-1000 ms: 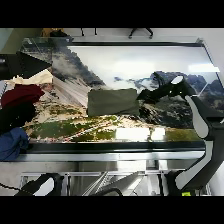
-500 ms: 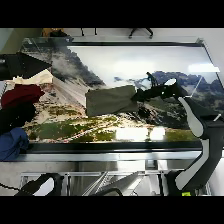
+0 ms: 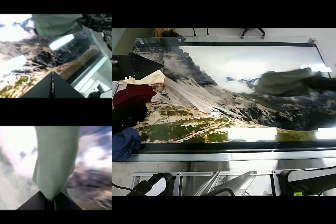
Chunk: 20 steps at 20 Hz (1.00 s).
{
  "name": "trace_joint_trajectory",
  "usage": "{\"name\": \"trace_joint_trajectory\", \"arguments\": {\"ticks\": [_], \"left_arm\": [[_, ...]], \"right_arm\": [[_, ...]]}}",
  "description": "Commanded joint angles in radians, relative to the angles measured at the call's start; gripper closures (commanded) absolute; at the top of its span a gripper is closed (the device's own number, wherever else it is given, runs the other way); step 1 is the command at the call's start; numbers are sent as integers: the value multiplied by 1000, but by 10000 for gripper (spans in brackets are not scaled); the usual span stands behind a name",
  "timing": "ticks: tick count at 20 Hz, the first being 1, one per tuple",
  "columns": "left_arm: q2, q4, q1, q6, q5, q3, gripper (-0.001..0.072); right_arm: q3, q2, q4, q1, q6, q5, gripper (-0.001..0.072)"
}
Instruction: Fold the shirts.
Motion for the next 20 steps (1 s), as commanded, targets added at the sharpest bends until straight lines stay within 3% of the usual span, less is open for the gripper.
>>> {"name": "trace_joint_trajectory", "arguments": {"ticks": [1, 8, 11, 12, 14, 15, 17, 18, 19, 20], "left_arm": [[1, 1, 1, 17, 0, 0, 696], [1, 1, 0, 46, -1, -1, 696], [1, 1, 0, 59, 0, -1, 696], [1, 1, 0, 62, 1, -1, 696], [1, 1, 0, 68, 1, -1, 696], [1, 1, 0, 70, 0, -1, 696], [1, 1, 0, 78, 0, -1, 696], [1, 1, 0, 87, 0, 0, 696], [1, 0, 0, 96, 2, -1, 696], [1, 0, 0, 97, 10, 0, 696]], "right_arm": [[-2, 50, -177, -257, 71, 123, 696], [-310, 136, -461, -383, 124, 133, 696], [-451, 190, -472, -383, 124, 105, 695], [-467, 200, -472, -383, 124, 108, 657], [-469, 205, -473, -383, 143, 138, 135], [-468, 212, -473, -383, 165, 149, 109], [-464, 246, -555, -383, 296, 171, 133], [-458, 272, -619, -383, 384, 174, 175], [-449, 302, -637, -383, 415, 174, 267], [-430, 336, -622, -380, 409, 165, 302]]}}
